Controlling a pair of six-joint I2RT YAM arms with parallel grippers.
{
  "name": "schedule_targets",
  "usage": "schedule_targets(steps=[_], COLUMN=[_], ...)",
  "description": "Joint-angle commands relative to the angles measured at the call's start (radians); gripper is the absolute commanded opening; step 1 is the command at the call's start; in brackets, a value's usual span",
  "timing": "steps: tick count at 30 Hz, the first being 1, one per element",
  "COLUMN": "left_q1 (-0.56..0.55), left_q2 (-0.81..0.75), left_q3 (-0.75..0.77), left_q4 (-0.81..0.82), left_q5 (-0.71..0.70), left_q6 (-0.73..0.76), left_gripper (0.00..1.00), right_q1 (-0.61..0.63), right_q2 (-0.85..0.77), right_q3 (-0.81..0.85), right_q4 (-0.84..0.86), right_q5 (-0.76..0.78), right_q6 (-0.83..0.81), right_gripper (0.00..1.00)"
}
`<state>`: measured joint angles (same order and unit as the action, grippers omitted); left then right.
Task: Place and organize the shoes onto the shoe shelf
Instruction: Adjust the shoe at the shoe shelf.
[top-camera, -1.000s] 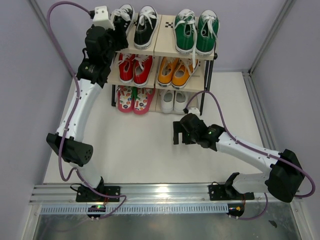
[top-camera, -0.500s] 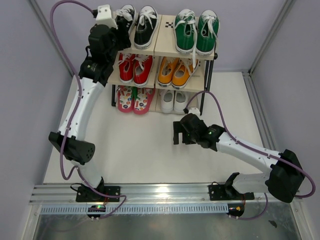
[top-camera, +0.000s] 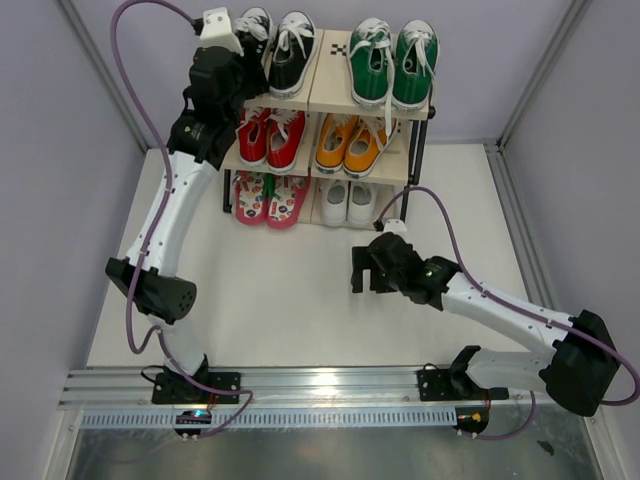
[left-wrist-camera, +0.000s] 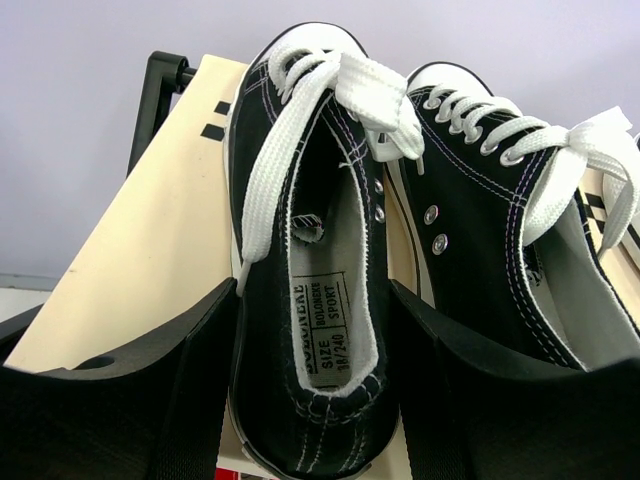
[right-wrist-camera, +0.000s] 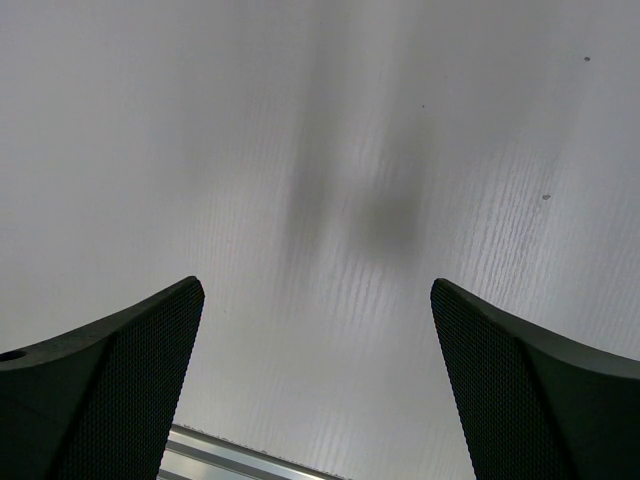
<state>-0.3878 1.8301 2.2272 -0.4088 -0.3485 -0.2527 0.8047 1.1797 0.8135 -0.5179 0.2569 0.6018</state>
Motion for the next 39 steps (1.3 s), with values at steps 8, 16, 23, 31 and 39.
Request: schedule_targets(steps=[8,16,23,31,39], left_q1=[-0.028,-0.026,-0.026,-0.028,-0.028], left_q2=[0.009,-0.029,-0.077,-0.153,-0.187], left_q3=[0.040,0.035,0.031,0.031,0.034], left_q4=[0.025,0.027,0.053,0.064,0.013], left_q5=[0.013,0.008,0.025,0.029,0.249], left_q6=[-0.057,-0.057,-0.048,-0.049,-0.045], left_gripper=[0.45,0.70,0.76,0.84,0.92], right_q1=[-0.001,-0.001,0.001,-0.001,-0.001], right_q2=[-0.063,-0.094,-0.146,-0.180,-0.181], right_q3=[-0.033,-0.040,-0.030,-0.013,-0.017], right_q4=[0.038,0.036,0.062,0.062,0.065], right_q5=[0.031,0.024,0.007,-0.010,-0.027], right_q6=[-0.005,-0.005,-0.028,-0.056,-0.054], right_gripper=[1.00,0.99,1.00,0.99,0.99])
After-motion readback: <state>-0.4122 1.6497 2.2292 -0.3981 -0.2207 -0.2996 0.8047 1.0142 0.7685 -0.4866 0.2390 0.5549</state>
